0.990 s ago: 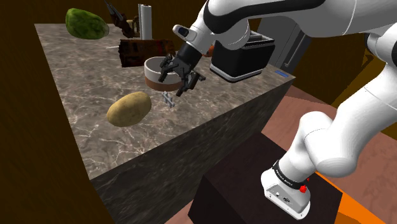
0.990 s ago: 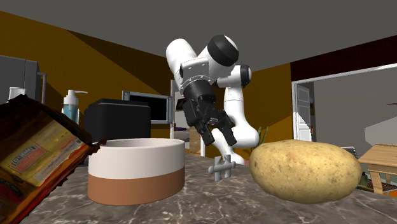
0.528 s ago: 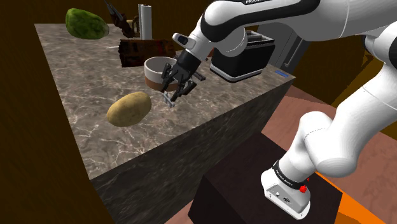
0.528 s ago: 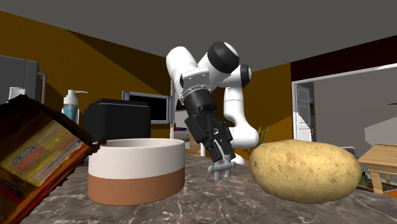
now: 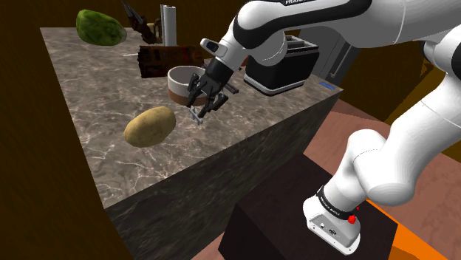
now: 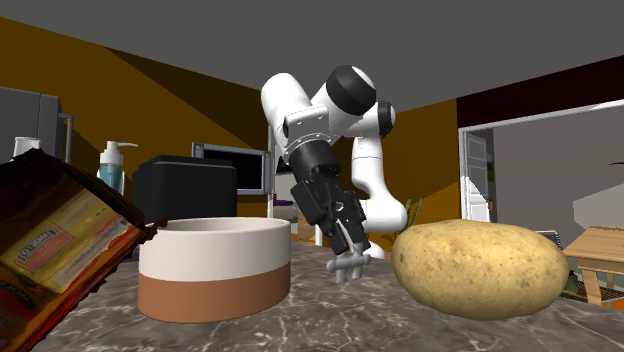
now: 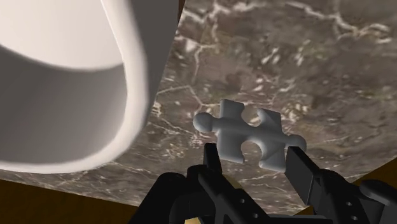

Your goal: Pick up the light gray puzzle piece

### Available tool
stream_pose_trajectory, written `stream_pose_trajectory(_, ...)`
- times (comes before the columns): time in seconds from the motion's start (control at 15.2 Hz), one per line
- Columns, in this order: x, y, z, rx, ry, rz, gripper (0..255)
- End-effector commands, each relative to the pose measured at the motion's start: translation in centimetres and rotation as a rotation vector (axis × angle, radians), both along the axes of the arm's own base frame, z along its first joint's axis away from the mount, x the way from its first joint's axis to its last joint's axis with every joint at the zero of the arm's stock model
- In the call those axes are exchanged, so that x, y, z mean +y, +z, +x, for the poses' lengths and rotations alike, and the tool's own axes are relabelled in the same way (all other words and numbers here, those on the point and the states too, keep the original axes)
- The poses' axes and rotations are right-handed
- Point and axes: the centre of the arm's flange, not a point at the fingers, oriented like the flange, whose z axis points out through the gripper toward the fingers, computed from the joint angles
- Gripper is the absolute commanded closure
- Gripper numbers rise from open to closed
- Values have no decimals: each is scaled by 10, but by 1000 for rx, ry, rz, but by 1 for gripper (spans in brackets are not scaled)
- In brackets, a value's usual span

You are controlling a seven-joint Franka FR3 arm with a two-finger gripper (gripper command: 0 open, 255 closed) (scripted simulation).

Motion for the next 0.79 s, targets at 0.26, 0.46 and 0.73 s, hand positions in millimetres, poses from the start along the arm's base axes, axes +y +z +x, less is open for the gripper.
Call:
stream_pose_trajectory(0.26,-1,26,1,0,-1,-1,255)
stream_pose_trajectory(0.46,-1,42,1,0,-1,-1,255)
stream_pose_trajectory(0.73,-1,63,1,0,-1,-1,255)
